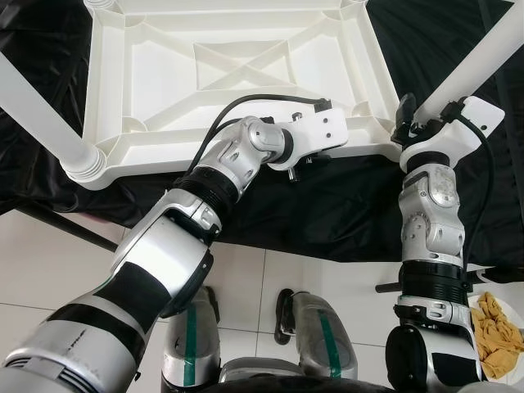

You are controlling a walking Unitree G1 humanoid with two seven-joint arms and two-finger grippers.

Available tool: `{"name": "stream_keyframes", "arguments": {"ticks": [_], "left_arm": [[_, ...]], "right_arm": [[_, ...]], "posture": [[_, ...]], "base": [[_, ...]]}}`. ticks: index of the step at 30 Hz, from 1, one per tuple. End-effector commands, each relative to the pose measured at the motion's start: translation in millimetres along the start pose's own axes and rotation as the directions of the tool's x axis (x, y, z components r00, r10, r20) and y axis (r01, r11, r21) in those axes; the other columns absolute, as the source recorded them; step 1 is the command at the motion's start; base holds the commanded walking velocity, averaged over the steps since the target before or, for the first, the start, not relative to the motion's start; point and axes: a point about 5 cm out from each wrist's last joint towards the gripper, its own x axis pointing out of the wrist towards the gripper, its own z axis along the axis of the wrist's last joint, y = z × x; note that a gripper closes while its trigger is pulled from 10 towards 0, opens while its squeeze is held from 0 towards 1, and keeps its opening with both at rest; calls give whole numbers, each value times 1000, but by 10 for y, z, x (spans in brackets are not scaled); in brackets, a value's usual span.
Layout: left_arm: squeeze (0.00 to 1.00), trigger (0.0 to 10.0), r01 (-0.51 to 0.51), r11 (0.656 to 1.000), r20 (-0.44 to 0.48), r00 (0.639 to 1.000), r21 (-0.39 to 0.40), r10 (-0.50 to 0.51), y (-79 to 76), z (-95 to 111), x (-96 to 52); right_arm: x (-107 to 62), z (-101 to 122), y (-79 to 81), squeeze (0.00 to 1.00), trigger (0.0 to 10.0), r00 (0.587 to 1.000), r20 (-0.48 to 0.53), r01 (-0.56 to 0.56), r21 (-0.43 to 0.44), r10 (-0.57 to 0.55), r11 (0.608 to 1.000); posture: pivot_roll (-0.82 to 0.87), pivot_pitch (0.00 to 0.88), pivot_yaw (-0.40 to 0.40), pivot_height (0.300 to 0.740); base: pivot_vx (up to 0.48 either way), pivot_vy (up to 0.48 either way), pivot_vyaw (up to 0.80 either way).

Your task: Building children table

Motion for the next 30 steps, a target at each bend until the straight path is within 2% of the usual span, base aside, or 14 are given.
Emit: {"name": "stream_keyframes", "arguments": {"ticks": [1,9,10,15,19,21,22,26,30], "left_arm": [[0,10000,16,999,-75,997,-48,-20,-126,-197,57],[0,10000,20,999,-82,996,-35,-23,-130,-220,43],[0,10000,18,999,-85,996,-34,-20,-121,-226,35],[0,10000,17,999,-86,996,-32,-20,-115,-229,27],[0,10000,9,1000,-87,996,-28,-12,-99,-235,14],[0,10000,6,1000,-85,996,-27,-9,-95,-227,14],[0,10000,6,1000,-85,996,-27,-9,-95,-227,14],[0,10000,8,1000,-77,997,-22,-10,-103,-207,23],[0,10000,7,1000,-75,997,-22,-8,-103,-206,21]], "right_arm": [[18,35,45,0,10000,998,20,-62,13,61,998],[32,108,-30,0,10000,978,31,-205,-32,206,978],[28,138,-90,0,10000,967,27,-251,-57,253,966],[29,162,-143,0,10000,958,20,-283,-77,286,956],[58,206,-277,0,10000,927,-26,-374,-113,374,920],[88,166,-341,0,10000,896,-83,-444,-138,437,885],[88,166,-341,0,10000,896,-83,-444,-138,437,885],[134,62,-387,0,10000,826,-180,-559,-145,533,817],[161,37,-400,0,10000,805,-207,-588,-147,557,795]], "posture": [[-11,76,-8,740],[-2,76,-14,740],[2,75,-15,740],[3,75,-17,740],[2,74,-22,740],[-2,72,-28,740],[-2,72,-28,740],[0,71,-33,740],[5,70,-37,740]], "base": [[0,0,0],[0,0,0],[0,0,0],[0,0,0],[0,0,0],[0,0,0],[0,0,0],[0,0,0],[0,0,0]]}}
